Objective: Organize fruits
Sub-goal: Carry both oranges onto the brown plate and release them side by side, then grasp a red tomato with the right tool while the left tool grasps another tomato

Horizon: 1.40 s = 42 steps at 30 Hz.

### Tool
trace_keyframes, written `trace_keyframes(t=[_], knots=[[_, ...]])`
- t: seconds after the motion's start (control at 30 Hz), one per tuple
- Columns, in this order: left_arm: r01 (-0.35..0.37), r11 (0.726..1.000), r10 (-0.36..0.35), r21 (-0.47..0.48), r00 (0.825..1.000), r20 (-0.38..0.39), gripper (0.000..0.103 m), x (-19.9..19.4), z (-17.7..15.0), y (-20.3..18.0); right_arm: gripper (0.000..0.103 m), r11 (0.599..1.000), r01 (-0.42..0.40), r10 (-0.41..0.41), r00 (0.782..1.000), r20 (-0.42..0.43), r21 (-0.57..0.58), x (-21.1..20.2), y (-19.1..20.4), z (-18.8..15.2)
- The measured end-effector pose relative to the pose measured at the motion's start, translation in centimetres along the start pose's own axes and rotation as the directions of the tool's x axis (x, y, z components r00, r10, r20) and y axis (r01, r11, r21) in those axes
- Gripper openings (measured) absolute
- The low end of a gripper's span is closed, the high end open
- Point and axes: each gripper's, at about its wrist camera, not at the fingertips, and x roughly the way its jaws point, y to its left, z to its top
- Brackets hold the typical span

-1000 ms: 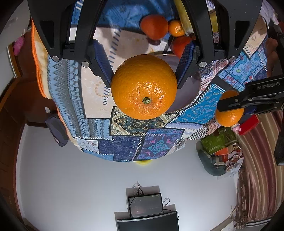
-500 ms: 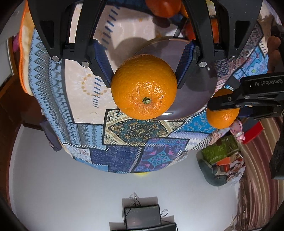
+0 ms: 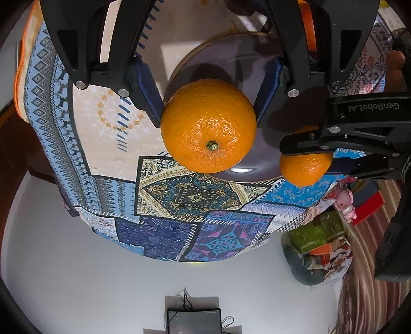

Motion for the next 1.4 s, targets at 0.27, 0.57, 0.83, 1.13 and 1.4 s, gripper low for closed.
trace_keyframes(t=[0.27,0.57,0.83,1.13,1.4], knots=[[0.005,1.000,-0.005,0.014,1.000,-0.026,0.063,1.8,0.3,-0.3,0.066,1.000,-0.021,0.020,0.999,-0.030,-0.020,0.9,0.1,-0.1],[0.023,0.999,-0.021,0.046,0.999,-0.048,0.063,2.6,0.3,-1.5,0.066,0.997,-0.040,0.035,0.997,-0.065,-0.065,1.7,0.9,0.1],[0.005,0.998,-0.003,0.055,0.999,-0.036,0.063,2.6,0.2,-1.7,0.067,0.996,-0.051,0.043,0.993,-0.111,-0.069,2.5,0.8,-0.2],[0.011,0.997,-0.013,0.072,0.999,0.033,0.072,0.5,-0.3,-2.0,0.067,0.996,-0.040,0.030,0.992,-0.122,-0.078,2.7,0.7,-0.4],[0.020,0.999,-0.023,0.043,0.997,0.068,0.073,-1.8,-0.8,-1.0,0.069,0.998,-0.017,0.011,0.996,-0.092,-0.060,1.5,0.3,-0.2]])
